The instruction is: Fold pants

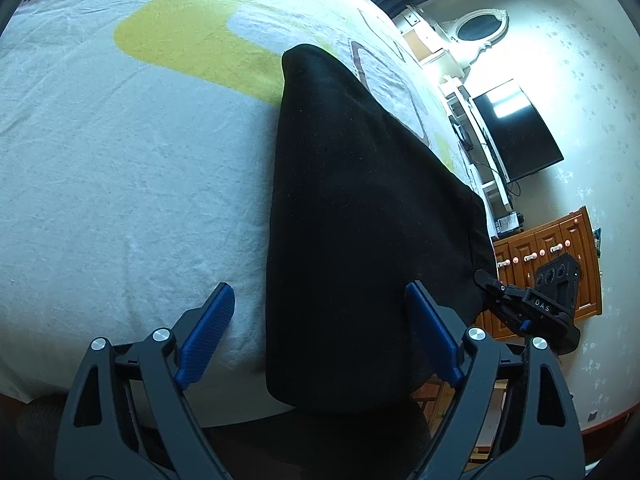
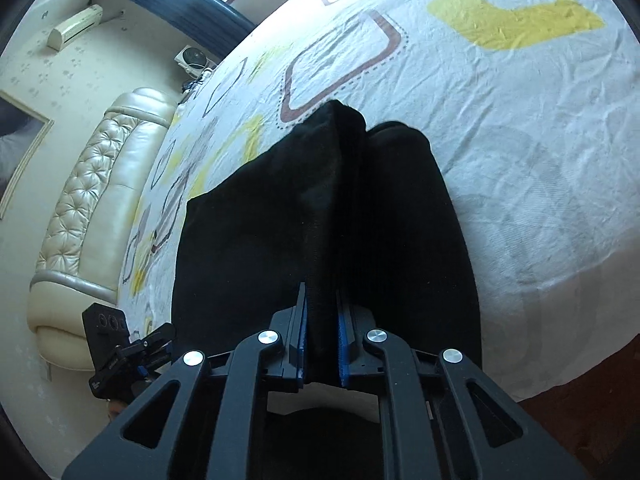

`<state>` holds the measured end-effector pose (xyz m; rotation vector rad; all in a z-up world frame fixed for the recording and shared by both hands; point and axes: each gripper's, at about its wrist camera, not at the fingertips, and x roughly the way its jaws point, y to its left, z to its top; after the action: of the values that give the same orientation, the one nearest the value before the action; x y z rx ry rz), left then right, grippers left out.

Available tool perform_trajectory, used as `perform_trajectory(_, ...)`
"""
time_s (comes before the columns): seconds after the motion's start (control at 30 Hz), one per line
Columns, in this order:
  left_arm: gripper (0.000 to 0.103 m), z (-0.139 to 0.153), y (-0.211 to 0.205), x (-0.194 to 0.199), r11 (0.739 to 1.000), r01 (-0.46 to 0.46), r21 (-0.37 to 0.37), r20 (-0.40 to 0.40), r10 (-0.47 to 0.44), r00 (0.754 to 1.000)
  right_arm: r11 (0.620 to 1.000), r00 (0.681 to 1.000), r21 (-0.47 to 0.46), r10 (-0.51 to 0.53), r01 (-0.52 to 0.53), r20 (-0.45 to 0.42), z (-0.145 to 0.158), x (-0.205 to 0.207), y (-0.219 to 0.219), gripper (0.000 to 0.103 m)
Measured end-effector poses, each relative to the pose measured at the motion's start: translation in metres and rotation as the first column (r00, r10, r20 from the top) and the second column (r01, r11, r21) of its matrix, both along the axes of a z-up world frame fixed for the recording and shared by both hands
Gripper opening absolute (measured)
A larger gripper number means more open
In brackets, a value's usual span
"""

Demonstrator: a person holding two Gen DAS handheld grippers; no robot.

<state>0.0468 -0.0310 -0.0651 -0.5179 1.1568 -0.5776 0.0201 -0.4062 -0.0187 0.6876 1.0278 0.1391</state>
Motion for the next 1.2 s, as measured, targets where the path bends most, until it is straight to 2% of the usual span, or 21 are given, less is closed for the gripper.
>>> perform_trajectory(0.07, 0.087, 0.003, 0.003, -0.001, 1.000, -0.012, -0.016, 0.007, 0.012, 1.000, 0.998, 1.000, -0.071, -0.001, 0.000, -0.012, 0.006, -0.004, 0.000, 0.010)
perform_trajectory(0.13, 0.087, 0.002, 0.004, 0.001, 1.000, -0.015, -0.026, 0.001, 0.015, 1.000, 0.988, 0.999, -0.151, -0.006, -0.002, -0.053, -0.001, -0.005, -0.002, 0.011)
perform_trajectory(0.17, 0.087, 0.000, 0.004, 0.002, 1.000, -0.012, -0.022, -0.007, 0.012, 1.000, 0.987, 0.997, -0.161, -0.011, -0.001, -0.074, -0.007, -0.005, -0.004, 0.011)
perform_trajectory(0.27, 0.087, -0.008, 0.002, 0.002, 1.000, -0.001, 0.003, -0.027, 0.001, 1.000, 0.996, 0.995, -0.090, -0.009, 0.000, -0.099, -0.018, -0.006, -0.015, 0.013)
perform_trajectory(0.33, 0.087, -0.010, 0.004, 0.002, 1.000, 0.002, -0.002, -0.021, -0.002, 1.000, 1.000, 0.994, -0.026, -0.017, 0.014, -0.107, -0.021, -0.008, -0.022, 0.022)
perform_trajectory(0.37, 0.087, -0.010, 0.004, 0.002, 1.000, 0.003, -0.006, -0.024, -0.003, 1.000, 0.999, 0.995, 0.016, -0.026, 0.028, -0.097, -0.022, -0.011, -0.027, 0.023)
perform_trajectory(0.43, 0.087, -0.008, 0.009, 0.003, 1.000, -0.017, -0.015, -0.040, 0.017, 0.999, 0.993, 0.997, 0.099, -0.060, 0.066, -0.055, -0.022, -0.019, -0.039, 0.042)
perform_trajectory(0.47, 0.087, -0.006, 0.015, 0.003, 0.999, -0.039, -0.025, -0.045, 0.038, 0.998, 0.986, 0.996, 0.142, -0.082, 0.085, -0.029, -0.022, -0.024, -0.046, 0.046)
perform_trajectory(0.5, 0.087, -0.003, 0.019, 0.003, 0.997, -0.059, -0.046, -0.045, 0.057, 0.997, 0.980, 0.994, 0.164, -0.110, 0.110, -0.012, -0.022, -0.027, -0.052, 0.056)
perform_trajectory(0.53, 0.087, -0.001, 0.022, 0.003, 0.996, -0.065, -0.065, -0.045, 0.062, 0.997, 0.977, 0.990, 0.159, -0.142, 0.140, 0.001, -0.020, -0.032, -0.058, 0.073)
perform_trajectory(0.57, 0.087, -0.001, 0.024, 0.005, 0.995, -0.063, -0.075, -0.047, 0.059, 0.997, 0.976, 0.983, 0.124, -0.181, 0.178, 0.009, -0.019, -0.036, -0.064, 0.079)
perform_trajectory(0.63, 0.087, -0.003, 0.028, 0.007, 0.995, -0.063, -0.078, -0.053, 0.059, 0.997, 0.968, 0.974, 0.115, -0.226, 0.222, 0.021, -0.022, -0.043, -0.075, 0.080)
perform_trajectory(0.77, 0.087, -0.020, 0.026, 0.010, 0.990, -0.053, -0.130, -0.141, 0.035, 0.989, 0.944, 0.973, 0.241, -0.233, 0.225, 0.003, -0.044, -0.049, -0.085, 0.080)
perform_trajectory(0.83, 0.087, -0.021, 0.022, 0.007, 0.990, -0.050, -0.135, -0.126, 0.033, 0.991, 0.928, 0.978, 0.316, -0.208, 0.197, 0.000, -0.056, -0.047, -0.081, 0.080)
perform_trajectory(0.9, 0.090, -0.019, 0.017, 0.006, 0.992, -0.005, -0.124, -0.093, -0.007, 0.996, 0.908, 0.986, 0.389, -0.168, 0.153, 0.004, -0.064, -0.044, -0.072, 0.081)
perform_trajectory(1.0, 0.091, -0.021, 0.008, 0.005, 0.985, 0.046, -0.169, -0.081, -0.061, 0.995, 0.935, 0.992, 0.337, -0.125, 0.110, 0.023, -0.061, -0.041, -0.060, 0.087)
perform_trajectory(1.13, 0.091, -0.023, -0.001, 0.006, 0.981, 0.067, -0.183, -0.051, -0.078, 0.996, 0.967, 0.998, 0.247, -0.064, 0.057, 0.020, -0.055, -0.034, -0.049, 0.087)
perform_trajectory(1.2, 0.087, -0.022, -0.006, 0.006, 0.971, 0.094, -0.219, -0.046, -0.107, 0.993, 0.978, 0.999, 0.203, -0.041, 0.039, 0.005, -0.052, -0.031, -0.044, 0.083)
